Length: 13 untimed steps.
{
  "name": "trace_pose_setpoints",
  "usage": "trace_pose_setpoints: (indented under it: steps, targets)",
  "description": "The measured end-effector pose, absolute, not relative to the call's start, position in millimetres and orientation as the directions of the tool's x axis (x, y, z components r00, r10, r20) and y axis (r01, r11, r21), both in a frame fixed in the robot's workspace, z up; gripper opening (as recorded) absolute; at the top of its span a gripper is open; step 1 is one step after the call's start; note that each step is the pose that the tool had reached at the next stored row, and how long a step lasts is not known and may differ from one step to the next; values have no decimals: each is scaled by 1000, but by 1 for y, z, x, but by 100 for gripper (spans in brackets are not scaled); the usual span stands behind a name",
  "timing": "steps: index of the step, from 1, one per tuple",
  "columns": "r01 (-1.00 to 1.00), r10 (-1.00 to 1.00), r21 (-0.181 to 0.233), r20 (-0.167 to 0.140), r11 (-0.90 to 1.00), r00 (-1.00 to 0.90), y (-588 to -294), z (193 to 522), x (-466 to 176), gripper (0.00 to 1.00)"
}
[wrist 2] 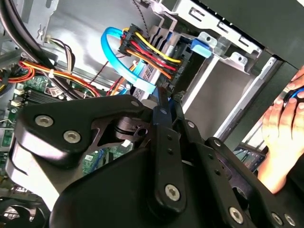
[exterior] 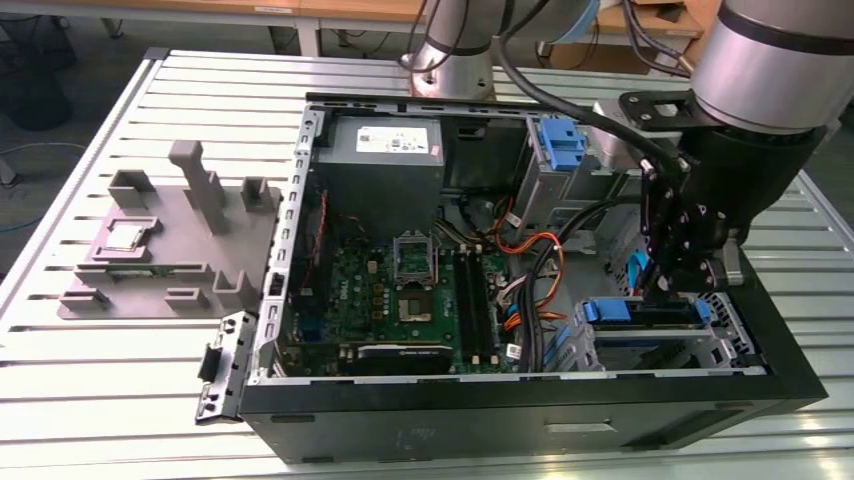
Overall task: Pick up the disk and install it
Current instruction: 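Insert the second disk wire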
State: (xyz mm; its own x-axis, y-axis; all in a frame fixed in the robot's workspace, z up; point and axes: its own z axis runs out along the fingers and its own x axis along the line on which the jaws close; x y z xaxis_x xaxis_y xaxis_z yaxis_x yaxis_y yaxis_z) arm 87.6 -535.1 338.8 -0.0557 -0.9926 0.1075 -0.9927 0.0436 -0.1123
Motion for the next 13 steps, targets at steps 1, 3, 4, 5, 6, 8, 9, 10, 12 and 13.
trace_pose_setpoints:
  steps: [1,3,4,5,6,8,9,10,12,13]
  targets:
    - [-993,-993,-113,107,42,-55,-535,338,88,16]
    - [-993,-993,-113,107,35,-47,-536,338,88,16]
    - [-993,-993,-113,107,28,-40,-536,337,88,16]
    - [-993,-994,-114,107,21,-33,-536,337,88,16]
    - [-993,-994,-114,107,17,-30,-536,337,88,16]
    - [-993,-994,-115,107,17,-29,-538,336,87,16]
    - [-993,-994,-115,106,17,-29,-539,336,87,16]
    - [-993,-994,-115,106,17,-29,-539,336,87,16]
    - [-993,-994,-115,105,17,-29,-539,335,87,16]
    - [-993,-994,-115,103,17,-29,-539,335,87,16]
